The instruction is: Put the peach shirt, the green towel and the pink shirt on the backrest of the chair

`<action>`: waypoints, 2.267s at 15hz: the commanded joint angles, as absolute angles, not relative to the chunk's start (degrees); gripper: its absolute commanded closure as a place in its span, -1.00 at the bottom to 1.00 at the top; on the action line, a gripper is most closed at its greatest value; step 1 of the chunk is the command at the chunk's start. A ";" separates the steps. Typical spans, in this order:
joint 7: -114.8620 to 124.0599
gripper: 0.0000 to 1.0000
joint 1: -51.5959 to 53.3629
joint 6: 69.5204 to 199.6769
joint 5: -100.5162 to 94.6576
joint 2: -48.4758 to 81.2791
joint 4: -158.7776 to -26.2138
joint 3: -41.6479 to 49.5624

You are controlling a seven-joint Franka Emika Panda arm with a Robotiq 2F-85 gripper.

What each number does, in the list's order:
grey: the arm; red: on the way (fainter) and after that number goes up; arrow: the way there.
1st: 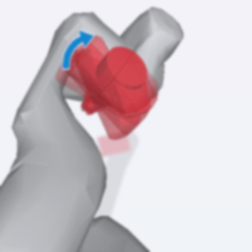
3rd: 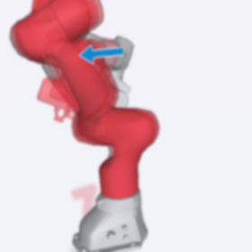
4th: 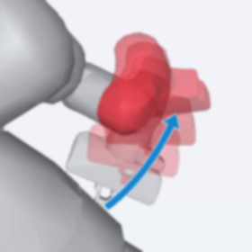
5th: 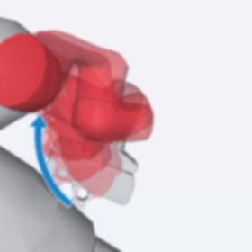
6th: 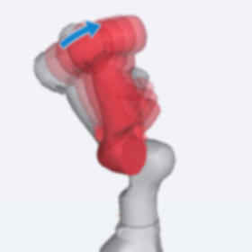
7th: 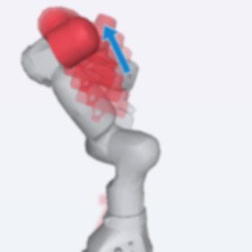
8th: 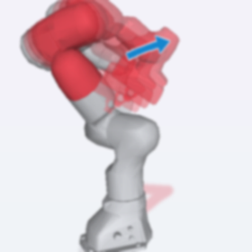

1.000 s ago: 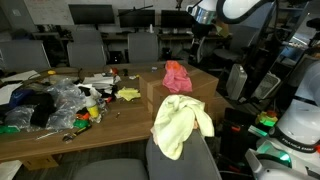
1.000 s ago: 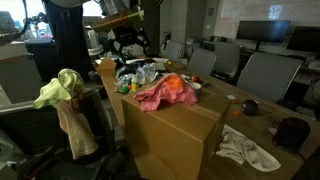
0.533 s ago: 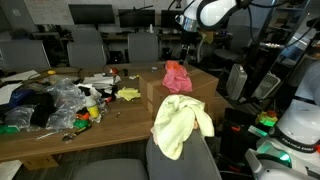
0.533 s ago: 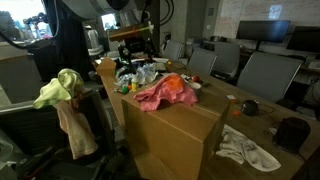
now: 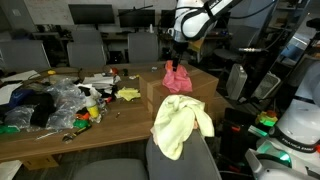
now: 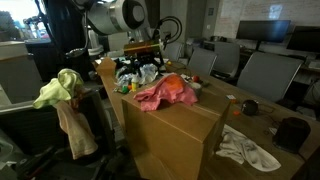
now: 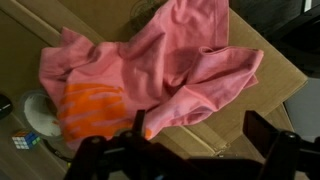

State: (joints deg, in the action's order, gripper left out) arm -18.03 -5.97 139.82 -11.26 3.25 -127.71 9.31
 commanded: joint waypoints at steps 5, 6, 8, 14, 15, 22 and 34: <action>-21.81 -1.00 -7.85 138.68 -2.96 12.56 -118.73 7.12; -21.77 -1.00 -8.13 138.38 -2.45 13.62 -118.01 6.97; -21.51 -1.00 -8.72 137.80 -2.05 15.52 -116.84 6.66; -20.02 -1.00 -9.46 136.09 -3.52 19.98 -115.45 6.31; -20.10 -1.00 -9.55 135.74 -3.52 20.53 -115.39 6.22; -20.07 -1.00 -9.61 134.07 -3.85 21.90 -116.10 5.91; -20.19 -0.45 -9.78 132.75 -4.68 22.71 -115.93 6.10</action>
State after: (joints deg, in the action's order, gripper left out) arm -19.94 -8.76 134.46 -4.16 21.91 -117.44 6.83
